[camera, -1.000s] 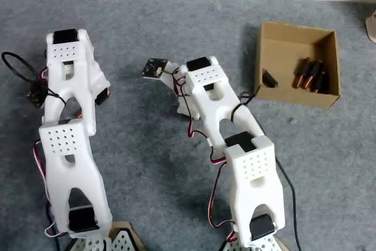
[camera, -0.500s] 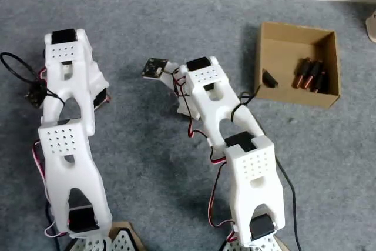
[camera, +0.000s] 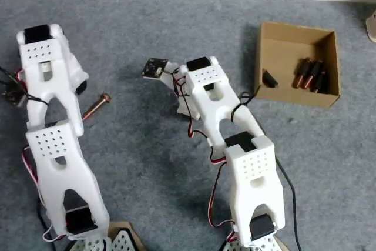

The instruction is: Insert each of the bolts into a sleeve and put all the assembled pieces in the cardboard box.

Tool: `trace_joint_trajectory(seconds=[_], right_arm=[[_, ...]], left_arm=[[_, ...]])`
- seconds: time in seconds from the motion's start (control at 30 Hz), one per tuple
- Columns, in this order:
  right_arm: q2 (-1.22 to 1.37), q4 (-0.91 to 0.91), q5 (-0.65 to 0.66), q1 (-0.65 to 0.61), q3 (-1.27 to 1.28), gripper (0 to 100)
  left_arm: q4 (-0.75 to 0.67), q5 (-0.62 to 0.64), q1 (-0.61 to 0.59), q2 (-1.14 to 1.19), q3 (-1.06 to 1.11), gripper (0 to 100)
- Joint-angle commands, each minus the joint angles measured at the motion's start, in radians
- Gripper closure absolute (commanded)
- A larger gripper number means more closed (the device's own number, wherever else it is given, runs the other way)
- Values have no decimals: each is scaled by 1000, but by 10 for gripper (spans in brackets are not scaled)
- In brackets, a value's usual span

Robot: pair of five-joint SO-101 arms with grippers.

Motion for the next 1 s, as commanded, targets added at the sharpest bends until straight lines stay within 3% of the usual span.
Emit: trace_joint_trajectory(seconds=[0.0, 0.1, 0.4, 0.63, 0.73, 0.97], right_arm=[[16, 2, -6, 4, 39, 992], [16, 2, -6, 4, 39, 992], [16, 2, -5, 4, 39, 992], [16, 4, -5, 4, 39, 992], [16, 4, -5, 4, 39, 992], [16, 4, -3, 4, 39, 992]], left_arm=[[15, -354, -4, -31, -7, 854], [15, -663, -1, -31, -4, 853], [14, -1823, 15, -27, -4, 853], [14, -2604, 58, -31, -4, 856], [14, -2832, 79, -27, -2, 856], [12, -3132, 79, -25, -4, 856]])
